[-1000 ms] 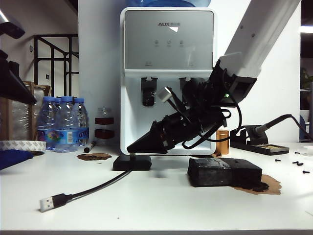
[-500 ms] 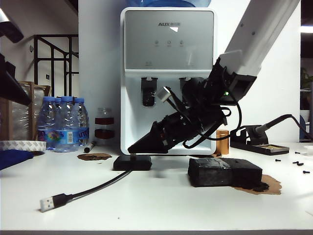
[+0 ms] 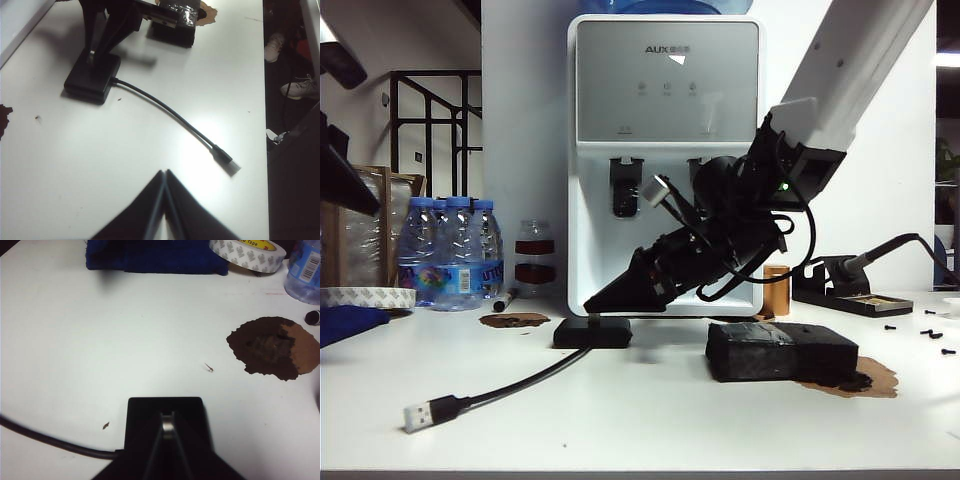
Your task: Take the USB flash drive out of the black sponge and insert it into the slot on top of the black USB adpator box.
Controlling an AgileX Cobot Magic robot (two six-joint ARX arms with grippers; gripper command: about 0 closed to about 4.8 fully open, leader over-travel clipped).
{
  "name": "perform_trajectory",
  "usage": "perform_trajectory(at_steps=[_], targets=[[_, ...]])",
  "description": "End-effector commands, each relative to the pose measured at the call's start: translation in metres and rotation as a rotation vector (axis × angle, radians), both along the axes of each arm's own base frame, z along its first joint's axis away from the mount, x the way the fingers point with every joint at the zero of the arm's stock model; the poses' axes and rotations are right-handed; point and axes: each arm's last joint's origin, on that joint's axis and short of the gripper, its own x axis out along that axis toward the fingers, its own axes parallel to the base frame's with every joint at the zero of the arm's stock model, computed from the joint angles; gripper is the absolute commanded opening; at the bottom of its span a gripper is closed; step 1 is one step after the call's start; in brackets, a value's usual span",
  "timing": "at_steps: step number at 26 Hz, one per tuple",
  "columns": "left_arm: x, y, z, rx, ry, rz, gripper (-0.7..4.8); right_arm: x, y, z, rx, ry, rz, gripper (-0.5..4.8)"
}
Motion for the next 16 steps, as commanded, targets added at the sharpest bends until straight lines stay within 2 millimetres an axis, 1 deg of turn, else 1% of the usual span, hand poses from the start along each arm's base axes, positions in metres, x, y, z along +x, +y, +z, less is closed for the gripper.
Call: perform_trajectory(at_steps=[1, 10, 16], targets=[[-0.0001, -0.0002, 0.0013, -0.006, 0.000, 0.002, -0.04, -0.0064, -0.0111, -0.0124, -0.098, 0.115, -0.053, -0.04], [0.0004, -0.0001, 0.0013, -0.005, -0.005, 0.002, -0.04, -0.0098, -0.0144, -0.0181, -0.196, 0.112, -0.076, -0.04], [0.0003, -0.0001, 0.0013, -0.005, -0.005, 0.002, -0.04, -0.0114, -0.0140, -0.0200, -0.206, 0.118, -0.064, -0.04]])
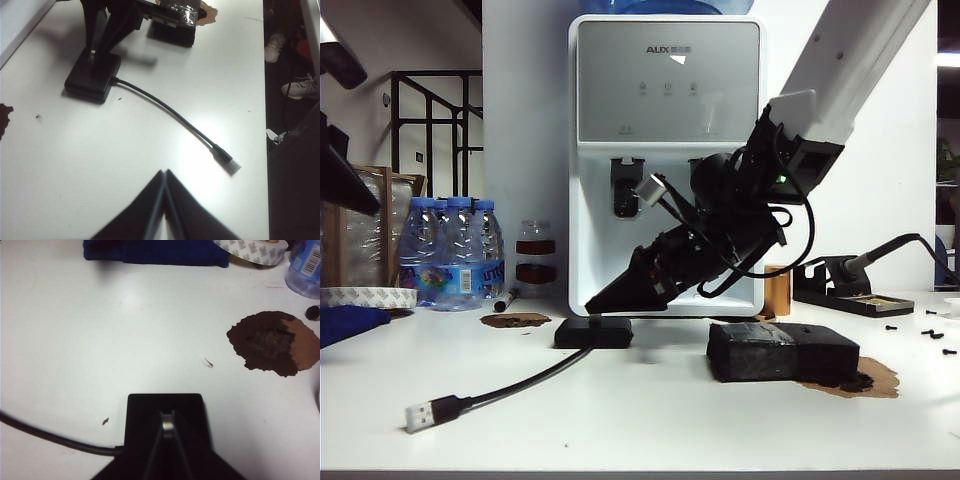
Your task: Take the USB flash drive out of the black sponge and insert it into the slot on top of the black USB adpator box.
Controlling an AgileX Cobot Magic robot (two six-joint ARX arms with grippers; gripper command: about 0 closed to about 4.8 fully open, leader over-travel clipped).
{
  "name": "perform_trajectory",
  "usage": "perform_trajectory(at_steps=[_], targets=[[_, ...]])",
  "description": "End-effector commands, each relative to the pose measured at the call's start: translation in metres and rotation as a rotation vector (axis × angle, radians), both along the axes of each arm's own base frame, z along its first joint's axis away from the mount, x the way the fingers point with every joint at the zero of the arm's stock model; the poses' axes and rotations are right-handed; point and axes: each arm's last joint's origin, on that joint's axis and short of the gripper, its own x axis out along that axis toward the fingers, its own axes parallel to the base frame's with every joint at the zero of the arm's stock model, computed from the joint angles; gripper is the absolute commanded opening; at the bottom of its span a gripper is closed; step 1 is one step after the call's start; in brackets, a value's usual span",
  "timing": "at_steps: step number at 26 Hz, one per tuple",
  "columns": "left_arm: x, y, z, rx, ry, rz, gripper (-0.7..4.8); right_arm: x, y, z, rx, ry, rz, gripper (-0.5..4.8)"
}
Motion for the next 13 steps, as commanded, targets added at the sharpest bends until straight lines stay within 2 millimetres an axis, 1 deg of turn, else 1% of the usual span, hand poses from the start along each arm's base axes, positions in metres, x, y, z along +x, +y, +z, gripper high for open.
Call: perform_trajectory(at_steps=[1, 13], targets=[[0.000, 0.000, 0.001, -0.005, -0.004, 0.002, -0.04, -0.010, -0.013, -0.022, -0.149, 0.129, -0.060, -0.04], [0.000, 0.000, 0.001, -0.004, -0.004, 0.002, -0.04, -0.023, -0.016, -0.028, -0.232, 0.264, -0.061, -0.04]])
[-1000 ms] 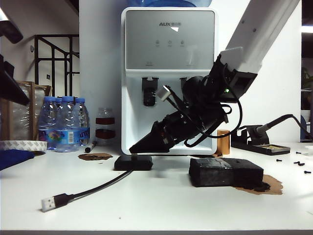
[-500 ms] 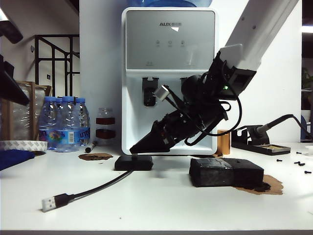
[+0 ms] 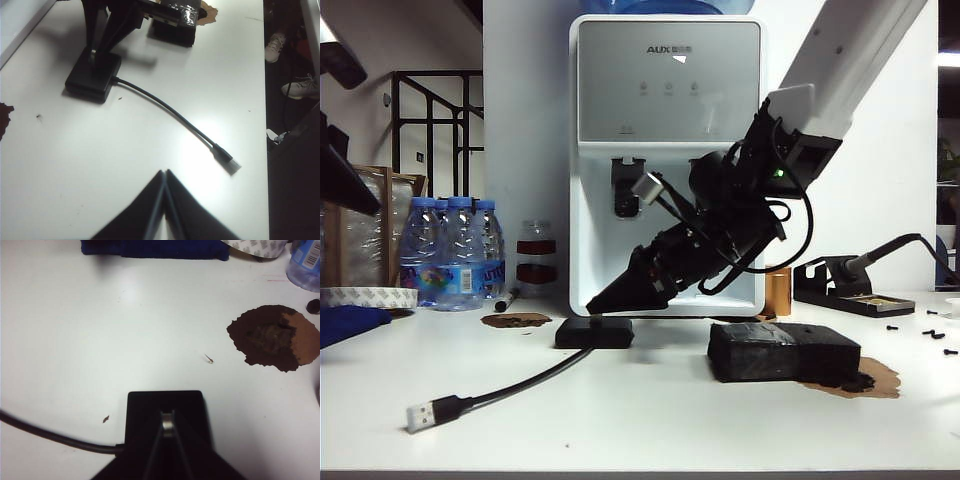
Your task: Take the USB flash drive out of the black sponge and insert it into the slot on top of the black USB adpator box.
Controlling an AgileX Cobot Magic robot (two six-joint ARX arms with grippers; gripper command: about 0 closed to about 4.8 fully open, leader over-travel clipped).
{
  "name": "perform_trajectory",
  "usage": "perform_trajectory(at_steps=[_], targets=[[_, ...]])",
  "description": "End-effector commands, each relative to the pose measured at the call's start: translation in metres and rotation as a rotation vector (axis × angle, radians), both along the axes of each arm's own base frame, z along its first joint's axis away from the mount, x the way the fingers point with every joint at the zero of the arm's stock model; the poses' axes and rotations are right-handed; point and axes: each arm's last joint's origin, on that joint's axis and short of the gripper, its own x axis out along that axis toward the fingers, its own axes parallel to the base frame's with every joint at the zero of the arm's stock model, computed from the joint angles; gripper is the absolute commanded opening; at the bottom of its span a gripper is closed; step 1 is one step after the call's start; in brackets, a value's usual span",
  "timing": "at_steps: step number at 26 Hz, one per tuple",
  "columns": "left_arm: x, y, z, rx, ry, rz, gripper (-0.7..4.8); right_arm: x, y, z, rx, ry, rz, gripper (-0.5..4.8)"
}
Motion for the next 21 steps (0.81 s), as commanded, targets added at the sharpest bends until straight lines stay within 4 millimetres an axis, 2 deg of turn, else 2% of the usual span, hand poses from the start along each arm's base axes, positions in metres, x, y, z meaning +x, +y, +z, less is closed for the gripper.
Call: perform_trajectory(at_steps=[1, 5, 9, 17, 21], targets=[[0.000, 0.000, 0.001, -0.003, -0.004, 0.002, -0.04, -0.022, -0.017, -0.031, -0.200, 0.252, -0.053, -0.04], [0.000, 0.000, 0.001, -0.001, -0.006, 0.002, -0.04, -0.024, -0.017, -0.033, -0.190, 0.268, -0.045, -0.04], [0.001, 0.000, 0.001, -0.001, -0.007, 0.002, -0.04, -0.024, -0.015, -0.033, -0.098, 0.274, -0.003, -0.04], [0.001, 0.000, 0.001, 0.003, -0.008, 0.002, -0.04, -0.030, -0.013, -0.061, -0.171, 0.342, -0.032, -0.04], [0.001, 0.000, 0.001, 0.003, -0.010, 0.003, -0.04, -0.038, -0.001, -0.066, -0.270, 0.333, -0.040, -0.04]])
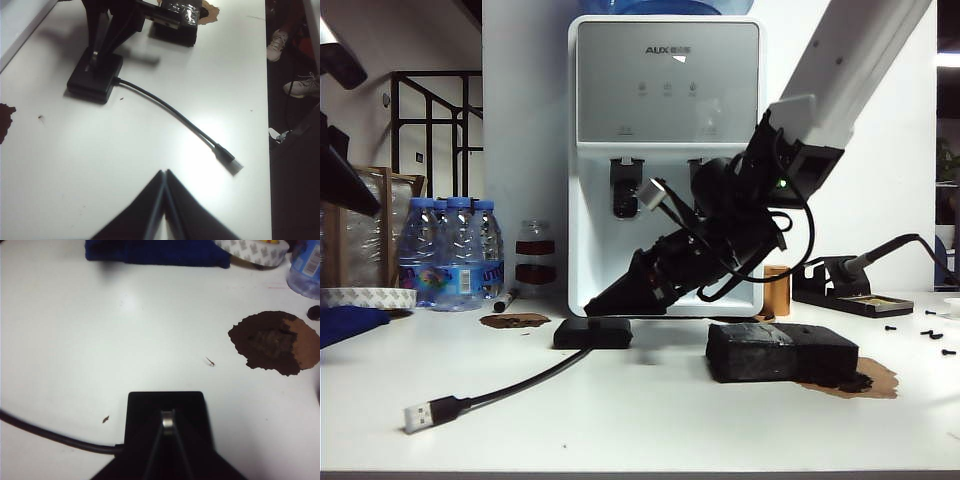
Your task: Take the USB flash drive out of the black sponge and insert it into the slot on top of the black USB adpator box.
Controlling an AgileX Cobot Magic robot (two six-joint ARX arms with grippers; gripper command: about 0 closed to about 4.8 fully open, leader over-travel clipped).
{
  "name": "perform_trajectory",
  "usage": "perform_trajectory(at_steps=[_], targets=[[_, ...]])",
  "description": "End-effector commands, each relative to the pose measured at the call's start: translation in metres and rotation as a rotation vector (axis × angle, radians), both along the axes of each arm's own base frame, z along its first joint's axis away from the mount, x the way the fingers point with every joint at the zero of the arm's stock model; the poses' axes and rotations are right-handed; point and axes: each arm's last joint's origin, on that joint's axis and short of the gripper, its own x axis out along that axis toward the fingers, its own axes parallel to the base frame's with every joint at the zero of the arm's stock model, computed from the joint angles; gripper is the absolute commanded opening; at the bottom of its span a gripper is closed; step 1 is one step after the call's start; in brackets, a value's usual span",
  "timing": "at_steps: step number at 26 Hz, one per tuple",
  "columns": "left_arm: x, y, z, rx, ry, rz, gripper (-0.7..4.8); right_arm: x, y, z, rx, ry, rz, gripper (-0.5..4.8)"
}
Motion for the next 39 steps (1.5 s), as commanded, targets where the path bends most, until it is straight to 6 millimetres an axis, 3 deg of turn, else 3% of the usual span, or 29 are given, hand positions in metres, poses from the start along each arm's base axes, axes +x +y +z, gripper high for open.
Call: perform_trajectory(at_steps=[1, 10, 14, 17, 24, 27, 28, 33, 39], targets=[[0.000, 0.000, 0.001, -0.002, -0.003, 0.002, -0.04, -0.039, -0.002, -0.052, -0.308, 0.323, -0.055, -0.04], [0.000, 0.000, 0.001, 0.007, 0.001, 0.003, -0.04, -0.041, 0.002, -0.055, -0.311, 0.325, -0.043, -0.01], [0.002, 0.001, -0.003, 0.017, 0.012, 0.003, -0.04, -0.039, 0.004, -0.054, -0.290, 0.299, -0.042, 1.20], [0.003, 0.001, -0.006, 0.018, 0.019, 0.005, -0.04, -0.038, 0.004, -0.052, -0.263, 0.298, -0.034, 2.64], [0.005, 0.002, -0.007, 0.018, 0.015, 0.006, -0.04, -0.034, 0.001, -0.040, -0.211, 0.289, -0.037, 3.16], [0.005, 0.002, -0.007, 0.014, 0.013, 0.006, -0.04, -0.028, -0.007, -0.019, -0.158, 0.276, -0.059, 3.37], [0.005, 0.002, -0.007, 0.014, 0.013, 0.006, -0.04, -0.025, -0.014, -0.001, -0.130, 0.262, -0.076, 3.38], [0.005, 0.003, -0.007, 0.014, 0.013, 0.008, -0.04, -0.019, -0.036, 0.045, -0.088, 0.185, -0.134, 3.39], [0.005, 0.003, -0.007, 0.005, 0.009, 0.007, -0.04, -0.027, -0.047, 0.099, -0.065, 0.091, -0.181, 3.38]])
